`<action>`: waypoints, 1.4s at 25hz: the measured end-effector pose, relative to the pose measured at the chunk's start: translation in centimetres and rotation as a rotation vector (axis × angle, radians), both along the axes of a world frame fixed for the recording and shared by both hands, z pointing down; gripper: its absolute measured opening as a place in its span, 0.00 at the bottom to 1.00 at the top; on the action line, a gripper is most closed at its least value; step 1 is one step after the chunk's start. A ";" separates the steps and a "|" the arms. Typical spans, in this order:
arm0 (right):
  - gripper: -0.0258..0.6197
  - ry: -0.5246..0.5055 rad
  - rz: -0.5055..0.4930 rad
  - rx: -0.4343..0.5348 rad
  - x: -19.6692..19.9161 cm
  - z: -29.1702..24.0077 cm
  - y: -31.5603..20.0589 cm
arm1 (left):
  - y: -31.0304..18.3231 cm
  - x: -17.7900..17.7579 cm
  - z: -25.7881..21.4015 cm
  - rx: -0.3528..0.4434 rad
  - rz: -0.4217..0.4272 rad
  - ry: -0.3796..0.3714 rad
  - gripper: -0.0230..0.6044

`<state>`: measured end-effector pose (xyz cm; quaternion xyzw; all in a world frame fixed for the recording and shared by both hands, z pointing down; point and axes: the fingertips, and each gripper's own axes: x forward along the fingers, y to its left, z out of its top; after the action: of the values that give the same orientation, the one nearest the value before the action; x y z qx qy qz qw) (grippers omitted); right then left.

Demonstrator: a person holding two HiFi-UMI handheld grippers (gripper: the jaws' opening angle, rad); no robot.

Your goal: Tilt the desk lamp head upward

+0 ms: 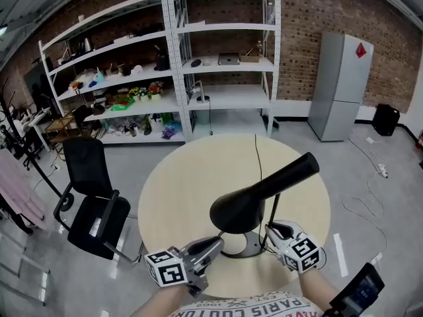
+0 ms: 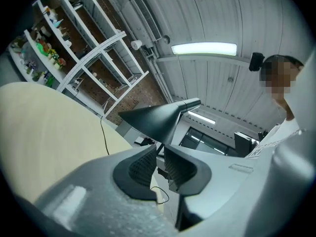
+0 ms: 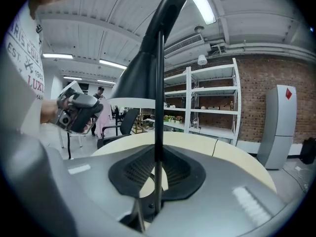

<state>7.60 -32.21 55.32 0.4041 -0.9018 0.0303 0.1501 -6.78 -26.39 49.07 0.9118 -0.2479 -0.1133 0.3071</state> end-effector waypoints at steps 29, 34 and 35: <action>0.11 -0.049 -0.057 0.056 -0.1 0.6 0.4 | -3.9 -0.3 -1.1 -0.320 0.113 0.828 0.24; 0.11 -0.050 -0.072 0.055 -0.2 0.5 0.2 | -4.5 -0.7 -1.0 -0.340 0.098 0.870 0.23; 0.11 -0.051 -0.075 0.055 -0.1 0.5 0.2 | -4.6 -0.8 -1.0 -0.342 0.097 0.881 0.23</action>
<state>7.47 -32.02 55.83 0.3732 -0.9203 0.0101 0.1169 -7.56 -30.97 48.03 0.7239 -0.0662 -0.4324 0.5336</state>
